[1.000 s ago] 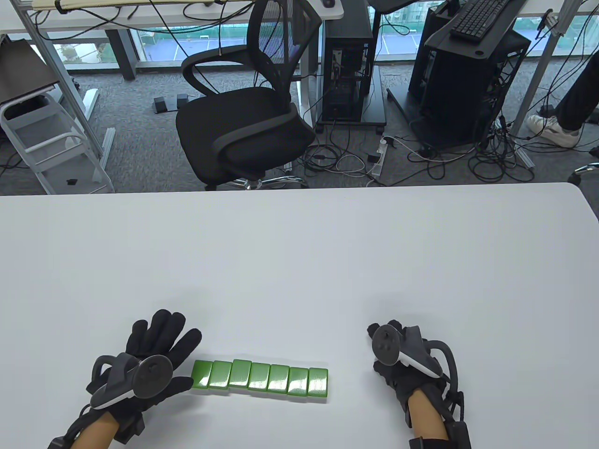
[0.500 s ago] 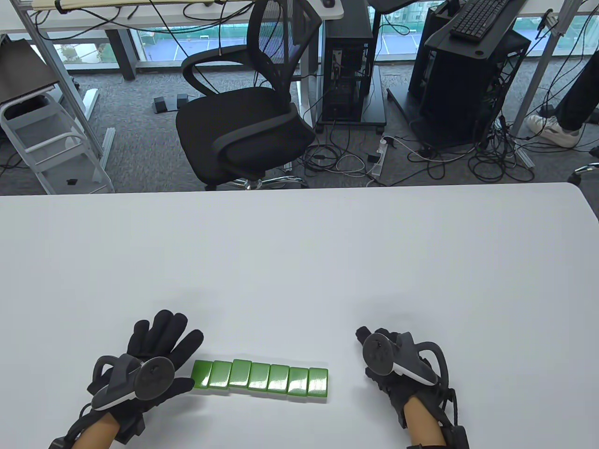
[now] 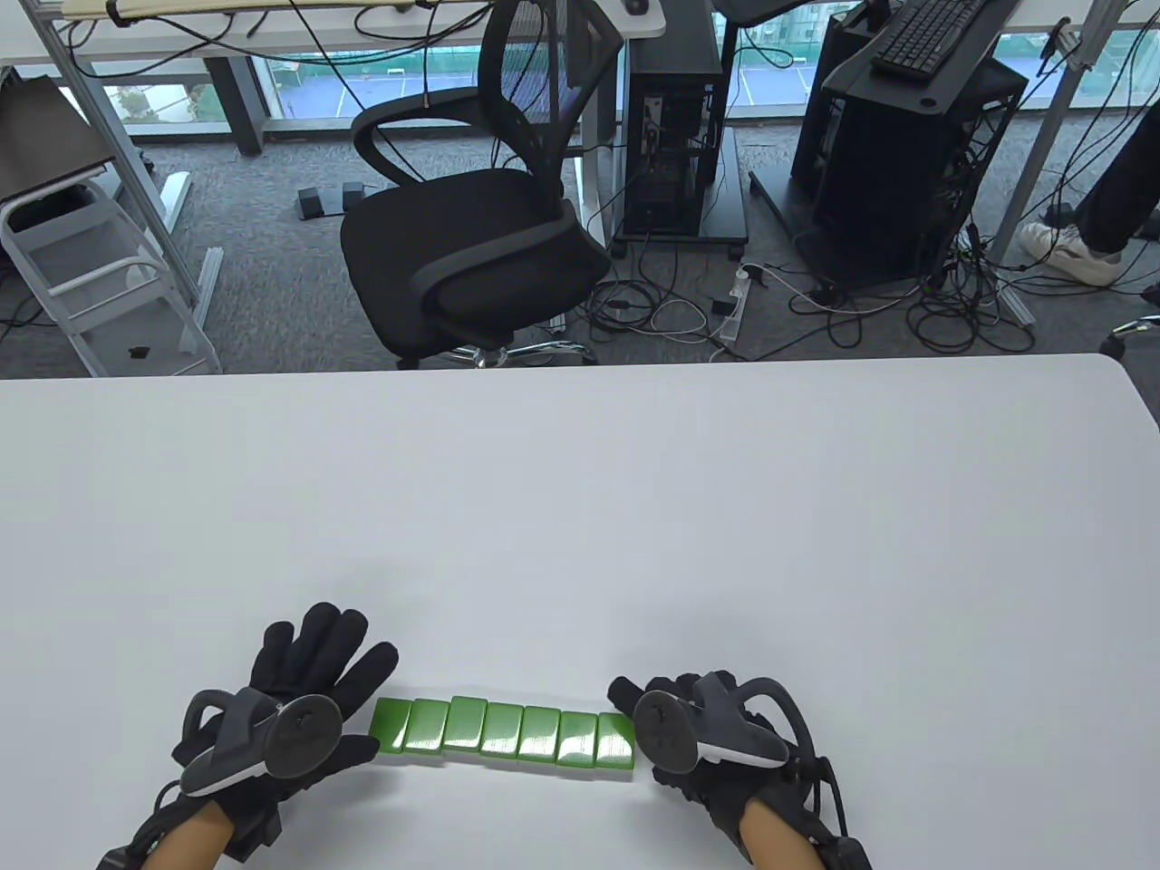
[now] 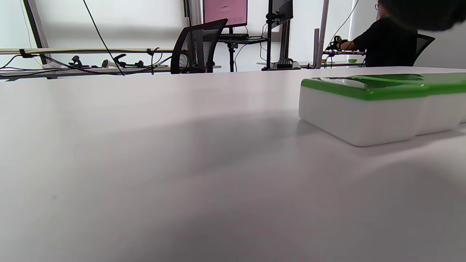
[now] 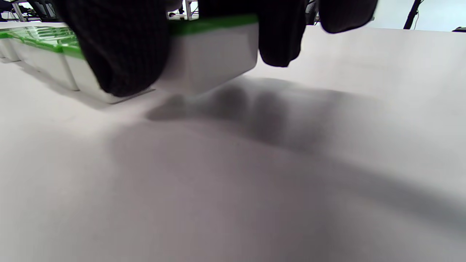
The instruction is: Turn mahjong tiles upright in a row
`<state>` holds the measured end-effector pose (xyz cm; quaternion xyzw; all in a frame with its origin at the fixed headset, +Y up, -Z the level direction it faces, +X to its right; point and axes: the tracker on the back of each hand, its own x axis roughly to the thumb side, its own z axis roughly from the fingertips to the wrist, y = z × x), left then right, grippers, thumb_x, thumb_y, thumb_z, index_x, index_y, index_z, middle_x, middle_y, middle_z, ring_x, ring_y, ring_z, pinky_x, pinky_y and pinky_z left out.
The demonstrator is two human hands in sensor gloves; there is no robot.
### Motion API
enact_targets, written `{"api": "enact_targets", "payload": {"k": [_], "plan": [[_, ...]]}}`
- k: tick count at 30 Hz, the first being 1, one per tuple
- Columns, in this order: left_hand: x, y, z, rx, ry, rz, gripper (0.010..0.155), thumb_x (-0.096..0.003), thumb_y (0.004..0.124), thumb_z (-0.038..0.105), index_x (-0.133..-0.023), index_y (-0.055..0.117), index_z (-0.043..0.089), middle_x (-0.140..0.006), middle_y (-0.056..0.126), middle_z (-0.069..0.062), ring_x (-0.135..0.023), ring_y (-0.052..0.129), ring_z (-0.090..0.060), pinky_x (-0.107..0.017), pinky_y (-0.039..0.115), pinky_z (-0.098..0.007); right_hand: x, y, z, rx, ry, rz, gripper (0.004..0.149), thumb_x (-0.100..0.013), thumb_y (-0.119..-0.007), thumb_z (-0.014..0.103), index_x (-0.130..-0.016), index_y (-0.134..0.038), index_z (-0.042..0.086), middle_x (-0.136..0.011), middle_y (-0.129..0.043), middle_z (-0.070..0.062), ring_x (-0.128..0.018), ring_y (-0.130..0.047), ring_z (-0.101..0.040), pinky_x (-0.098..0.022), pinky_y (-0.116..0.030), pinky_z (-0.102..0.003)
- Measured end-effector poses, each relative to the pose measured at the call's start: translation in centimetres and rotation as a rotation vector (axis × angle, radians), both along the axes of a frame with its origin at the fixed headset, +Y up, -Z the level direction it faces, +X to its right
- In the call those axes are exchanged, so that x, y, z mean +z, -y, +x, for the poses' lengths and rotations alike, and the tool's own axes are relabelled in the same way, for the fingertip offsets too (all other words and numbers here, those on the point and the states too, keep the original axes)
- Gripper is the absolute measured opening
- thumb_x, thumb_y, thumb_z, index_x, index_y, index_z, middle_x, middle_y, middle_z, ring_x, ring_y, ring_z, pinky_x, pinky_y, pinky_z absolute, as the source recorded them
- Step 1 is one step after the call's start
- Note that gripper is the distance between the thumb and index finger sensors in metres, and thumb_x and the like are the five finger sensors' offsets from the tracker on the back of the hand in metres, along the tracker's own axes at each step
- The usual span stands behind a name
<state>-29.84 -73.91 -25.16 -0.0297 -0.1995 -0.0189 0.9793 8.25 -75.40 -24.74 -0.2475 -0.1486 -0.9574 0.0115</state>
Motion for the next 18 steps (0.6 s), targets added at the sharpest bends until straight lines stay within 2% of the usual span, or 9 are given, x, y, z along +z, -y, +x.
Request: {"api": "enact_targets", "payload": {"k": [14,18], "plan": [[0.1,0.3,0.5,-0.026,0.016,-0.012,0.087,-0.0301,0.07,0.069,-0.102,0.023,0.053,-0.114,-0.003,0.018,-0.116,-0.001,-0.02,-0.086,0.014,-0.058,0.5,1.0,-1.0,0.009,-0.051,0.036,0.086,-0.039,-0.083,0.041,-0.103,-0.025,0.038,-0.111,-0.057,-0.006,-0.097,-0.058,-0.043,-0.071,-0.052,-0.064],[0.2,0.6,0.9,-0.048,0.032,-0.015,0.088,-0.0299,0.07,0.069,-0.102,0.023,0.052,-0.115,-0.002,0.017,-0.116,0.0,-0.02,-0.086,0.014,-0.059,0.5,1.2,-1.0,-0.011,-0.027,0.005,0.085,-0.04,-0.081,0.041,-0.103,-0.025,0.036,-0.112,-0.053,-0.008,-0.097,-0.055,-0.044,-0.071,-0.052,-0.064]]}}
